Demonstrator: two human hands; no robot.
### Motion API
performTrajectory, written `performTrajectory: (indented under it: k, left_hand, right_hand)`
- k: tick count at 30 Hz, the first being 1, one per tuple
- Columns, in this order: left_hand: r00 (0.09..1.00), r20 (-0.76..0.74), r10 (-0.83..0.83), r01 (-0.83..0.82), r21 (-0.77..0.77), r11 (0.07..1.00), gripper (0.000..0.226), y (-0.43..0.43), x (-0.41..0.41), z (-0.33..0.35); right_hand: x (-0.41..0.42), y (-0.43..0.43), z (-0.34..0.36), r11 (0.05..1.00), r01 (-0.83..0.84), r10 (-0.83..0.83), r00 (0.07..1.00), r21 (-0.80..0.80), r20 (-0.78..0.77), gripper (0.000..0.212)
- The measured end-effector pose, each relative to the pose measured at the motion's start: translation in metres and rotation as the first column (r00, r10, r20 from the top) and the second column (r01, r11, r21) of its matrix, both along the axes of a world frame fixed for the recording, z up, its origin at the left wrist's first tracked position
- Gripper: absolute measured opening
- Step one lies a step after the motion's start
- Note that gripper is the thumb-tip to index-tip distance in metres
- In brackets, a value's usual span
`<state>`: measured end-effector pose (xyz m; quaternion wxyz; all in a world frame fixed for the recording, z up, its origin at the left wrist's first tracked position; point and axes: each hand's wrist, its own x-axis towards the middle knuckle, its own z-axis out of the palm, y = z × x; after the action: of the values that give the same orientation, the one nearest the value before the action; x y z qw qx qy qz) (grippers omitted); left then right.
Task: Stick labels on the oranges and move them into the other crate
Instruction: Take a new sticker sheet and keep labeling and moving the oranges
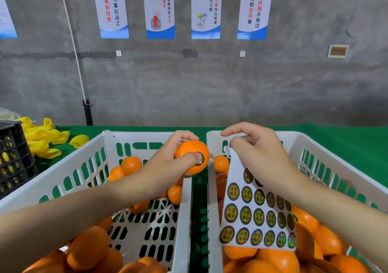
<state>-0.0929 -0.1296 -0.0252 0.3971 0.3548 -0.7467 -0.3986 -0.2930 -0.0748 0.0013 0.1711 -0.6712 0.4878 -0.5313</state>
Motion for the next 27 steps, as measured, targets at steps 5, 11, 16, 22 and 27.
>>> performTrajectory:
  k: [5, 11, 16, 22, 27]
  left_hand:
    - [0.987, 0.092, -0.129, 0.138, -0.104, 0.985, 0.053, 0.013, -0.005, 0.000]
    - [0.955, 0.133, -0.265, 0.285, -0.171, 0.943, 0.075, 0.024, -0.017, -0.004]
    - [0.967, 0.238, -0.092, 0.168, -0.320, 0.932, 0.047, 0.021, -0.016, -0.005]
    - [0.952, 0.149, -0.268, 0.261, 0.067, 0.963, 0.044, 0.028, -0.011, 0.007]
    - [0.894, 0.226, -0.387, 0.375, 0.094, 0.922, 0.018, 0.035, -0.010, 0.007]
  right_hand:
    - [0.004, 0.004, 0.004, 0.989, -0.077, 0.075, 0.997, -0.126, -0.022, 0.032]
    - [0.005, 0.006, 0.003, 0.975, -0.043, 0.048, 0.999, -0.219, 0.017, 0.031]
    - [0.004, 0.002, 0.000, 0.986, 0.008, -0.007, 1.000, -0.165, 0.009, 0.028]
    - [-0.001, -0.010, -0.009, 0.987, 0.146, -0.153, 0.979, -0.067, -0.134, 0.023]
    - [-0.001, -0.011, -0.011, 0.983, 0.154, -0.169, 0.970, -0.097, -0.175, 0.023]
